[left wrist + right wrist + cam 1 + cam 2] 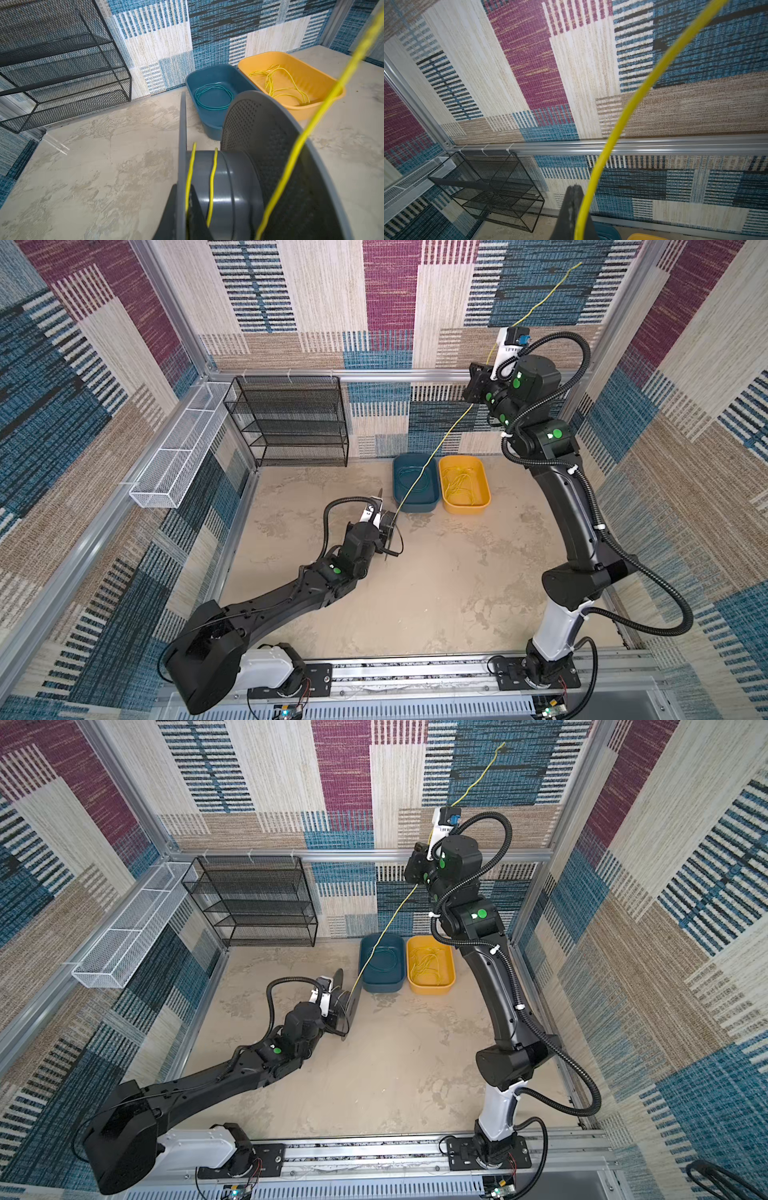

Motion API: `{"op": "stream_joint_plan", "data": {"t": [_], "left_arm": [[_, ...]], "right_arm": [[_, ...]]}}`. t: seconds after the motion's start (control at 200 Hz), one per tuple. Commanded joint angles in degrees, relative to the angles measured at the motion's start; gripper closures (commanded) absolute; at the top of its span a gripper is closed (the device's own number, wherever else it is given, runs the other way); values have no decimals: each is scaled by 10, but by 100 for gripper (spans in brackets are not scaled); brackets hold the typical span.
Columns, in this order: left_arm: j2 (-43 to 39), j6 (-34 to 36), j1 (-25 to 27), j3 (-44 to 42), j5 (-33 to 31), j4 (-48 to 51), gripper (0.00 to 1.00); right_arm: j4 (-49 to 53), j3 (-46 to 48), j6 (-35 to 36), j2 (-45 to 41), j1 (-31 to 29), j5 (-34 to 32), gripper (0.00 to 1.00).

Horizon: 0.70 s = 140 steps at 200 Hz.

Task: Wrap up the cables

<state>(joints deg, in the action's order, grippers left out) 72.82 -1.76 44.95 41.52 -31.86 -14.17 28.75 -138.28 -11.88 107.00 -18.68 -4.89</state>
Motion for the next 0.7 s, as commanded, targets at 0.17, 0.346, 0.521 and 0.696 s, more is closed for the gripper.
{"op": "stream_joint_plan", "data": {"t": [0.17,0.346,0.521,0.696], "left_arm": [[-70,-2,54,-21,-36,163,100],[-155,-17,98,-19,-37,241,100],[-257,-39,120,1,-20,338,100],[-309,-52,123,61,11,390,100]], "right_arm": [[-73,-24,-41,72,65,41,100],[-78,-12,-56,124,98,55,100],[-78,-4,-69,177,130,59,100],[-132,106,-119,168,131,80,100]]}}
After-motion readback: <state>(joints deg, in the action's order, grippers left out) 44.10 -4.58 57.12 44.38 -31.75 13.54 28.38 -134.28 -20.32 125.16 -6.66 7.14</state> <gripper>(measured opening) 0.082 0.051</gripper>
